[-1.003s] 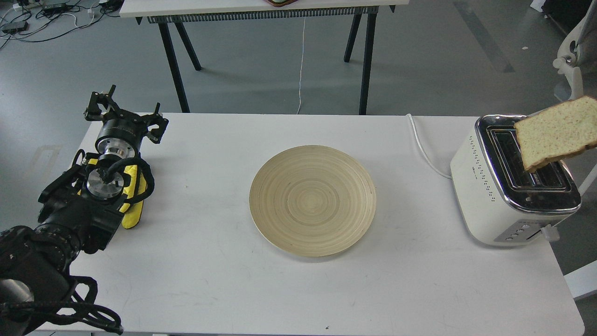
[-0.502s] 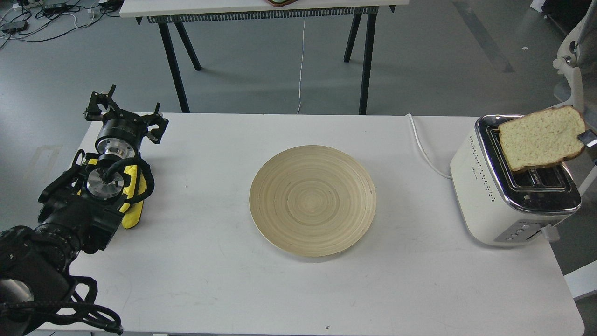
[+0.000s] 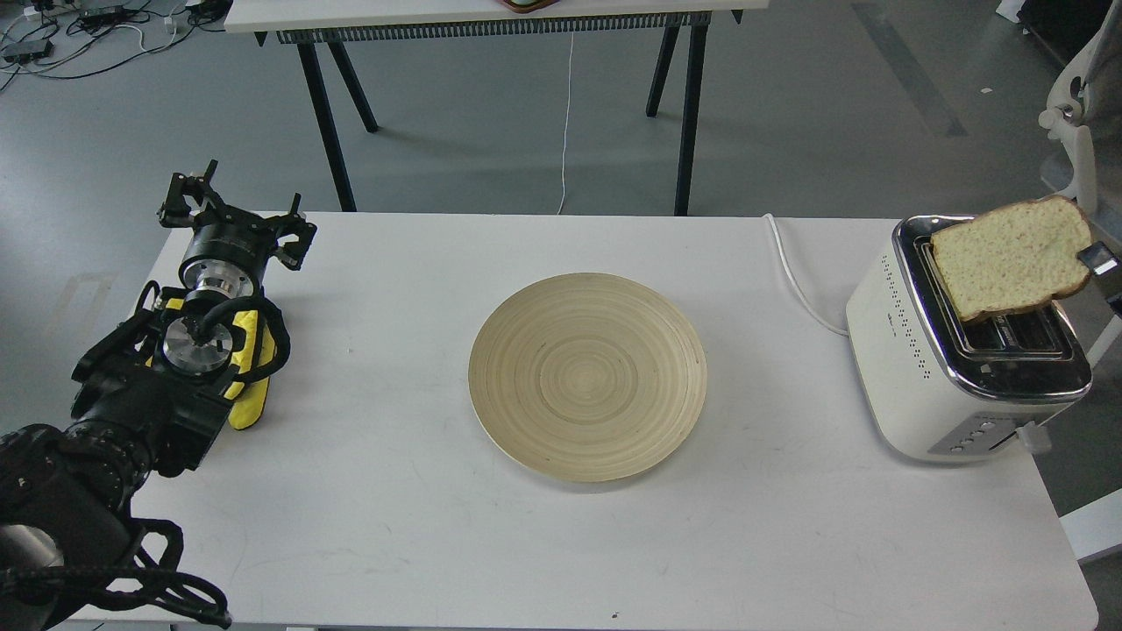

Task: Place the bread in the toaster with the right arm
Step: 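Lower the bread slice into the toaster slot with the right gripper, then release the bread and withdraw the right gripper from the toaster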

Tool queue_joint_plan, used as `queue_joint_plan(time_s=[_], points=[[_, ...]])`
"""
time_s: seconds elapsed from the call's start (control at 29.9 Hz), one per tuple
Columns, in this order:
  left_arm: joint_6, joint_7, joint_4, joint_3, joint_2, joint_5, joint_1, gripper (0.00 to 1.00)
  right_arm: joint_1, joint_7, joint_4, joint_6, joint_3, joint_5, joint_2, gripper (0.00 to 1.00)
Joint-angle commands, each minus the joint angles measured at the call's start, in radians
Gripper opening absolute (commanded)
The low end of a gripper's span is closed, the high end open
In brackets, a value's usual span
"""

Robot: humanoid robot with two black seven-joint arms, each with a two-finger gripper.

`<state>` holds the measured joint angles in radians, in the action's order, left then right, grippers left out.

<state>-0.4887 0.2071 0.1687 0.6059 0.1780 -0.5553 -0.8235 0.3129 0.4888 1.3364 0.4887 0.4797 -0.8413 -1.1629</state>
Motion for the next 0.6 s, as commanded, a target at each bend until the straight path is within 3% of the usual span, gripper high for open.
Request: queue_joint_plan(time_s=[0.0,0.3,0.57], points=[[0.000,0.000,0.000,0.000,0.000,0.000,0.000,1.00,0.000,0.000,0.013,0.000,0.000,0.001,-0.017,0.01],[0.000,0.000,0.000,0.000,0.000,0.000,0.000,1.00,-0.001,0.000,0.092,0.000,-0.007,0.093,-0.106,0.01],[0.000,0.000,0.000,0.000,0.000,0.000,0.000,1.00,-0.023,0.000,0.090,0.000,-0.016,0.093,-0.115,0.01]])
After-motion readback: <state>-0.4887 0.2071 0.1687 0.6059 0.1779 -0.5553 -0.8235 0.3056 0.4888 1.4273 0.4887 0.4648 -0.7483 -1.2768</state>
